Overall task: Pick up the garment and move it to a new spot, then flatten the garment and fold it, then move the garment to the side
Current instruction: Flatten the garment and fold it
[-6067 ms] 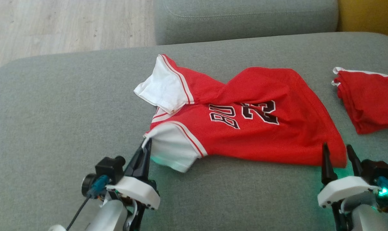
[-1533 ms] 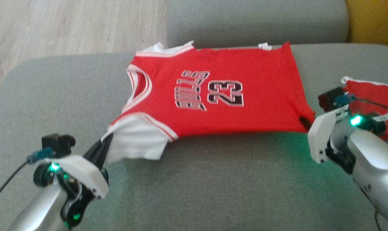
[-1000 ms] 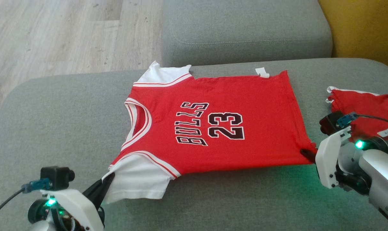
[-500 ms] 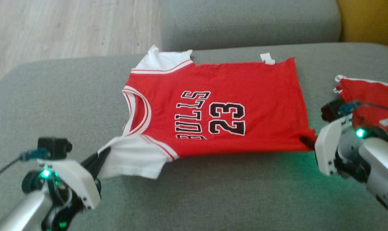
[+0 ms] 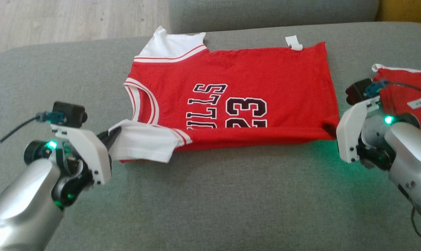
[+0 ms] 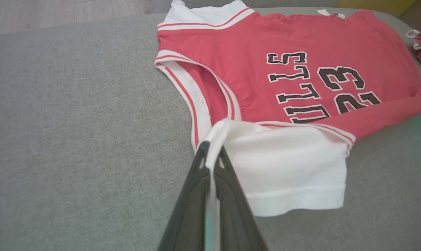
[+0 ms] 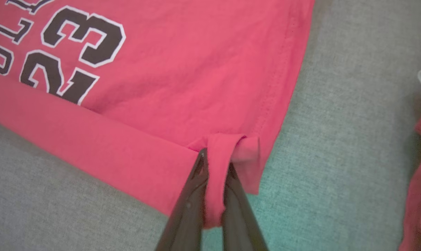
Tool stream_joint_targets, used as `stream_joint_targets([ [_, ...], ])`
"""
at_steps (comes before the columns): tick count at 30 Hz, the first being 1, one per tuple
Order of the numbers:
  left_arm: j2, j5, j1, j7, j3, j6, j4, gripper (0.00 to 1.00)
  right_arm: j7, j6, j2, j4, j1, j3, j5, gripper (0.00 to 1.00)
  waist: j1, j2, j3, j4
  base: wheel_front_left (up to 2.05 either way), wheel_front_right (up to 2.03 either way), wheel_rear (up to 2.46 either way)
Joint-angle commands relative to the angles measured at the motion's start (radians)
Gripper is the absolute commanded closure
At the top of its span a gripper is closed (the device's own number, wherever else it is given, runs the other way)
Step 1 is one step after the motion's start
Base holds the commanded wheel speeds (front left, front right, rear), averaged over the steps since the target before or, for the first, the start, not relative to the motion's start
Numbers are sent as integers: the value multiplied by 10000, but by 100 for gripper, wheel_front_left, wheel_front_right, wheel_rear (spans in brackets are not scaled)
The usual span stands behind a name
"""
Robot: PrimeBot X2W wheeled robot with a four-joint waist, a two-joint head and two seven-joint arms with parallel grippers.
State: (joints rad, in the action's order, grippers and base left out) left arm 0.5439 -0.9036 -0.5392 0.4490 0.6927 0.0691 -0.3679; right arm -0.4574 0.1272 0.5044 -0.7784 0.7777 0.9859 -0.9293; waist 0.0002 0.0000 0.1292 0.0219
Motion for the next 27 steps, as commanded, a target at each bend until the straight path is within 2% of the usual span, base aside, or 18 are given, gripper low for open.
stream_joint_targets([
  [1, 214, 106, -900, 19, -406, 71, -101, 100, 72, 35, 38, 34, 387, -100, 94, 100, -2, 0, 107, -64, 0, 0, 0],
  [16, -544, 768, -2935, -42, 340, 500, -2259, 100, 253, 35, -672, -957, 1496, 16, 369, 100, -2, 0, 939, -287, 0, 0, 0],
  [17, -593, 794, -3074, -100, 359, 512, -2391, 100, 404, 35, -712, -1058, 1601, -5, 442, 40, -2, 0, 996, -300, 0, 0, 0],
  [18, -643, 844, -3227, -246, 339, 516, -2524, 70, 512, 35, -768, -1180, 1695, -22, 505, 0, -2, 0, 1056, -319, 0, 0, 0],
  [19, -698, 897, -3389, -461, 280, 490, -2664, 12, 670, 35, -833, -1270, 1808, -38, 579, 0, -2, 0, 1118, -345, 0, 0, 0],
  [20, -769, 926, -3554, -695, 186, 415, -2830, 0, 867, 35, -907, -1389, 1932, -97, 636, 0, -2, 0, 1184, -371, 0, 0, 0],
  [23, -1042, 1081, -4086, -1828, -166, 131, -3279, 0, 1670, 35, -1139, -1848, 2316, -359, 837, 0, -2, 0, 1319, -424, 0, 0, 0],
  [27, -1416, 1296, -4722, -3927, -681, -103, -3811, 0, 3168, 35, -1438, -2557, 2728, -823, 1132, 0, -2, 0, 1404, -450, 0, 0, 0],
])
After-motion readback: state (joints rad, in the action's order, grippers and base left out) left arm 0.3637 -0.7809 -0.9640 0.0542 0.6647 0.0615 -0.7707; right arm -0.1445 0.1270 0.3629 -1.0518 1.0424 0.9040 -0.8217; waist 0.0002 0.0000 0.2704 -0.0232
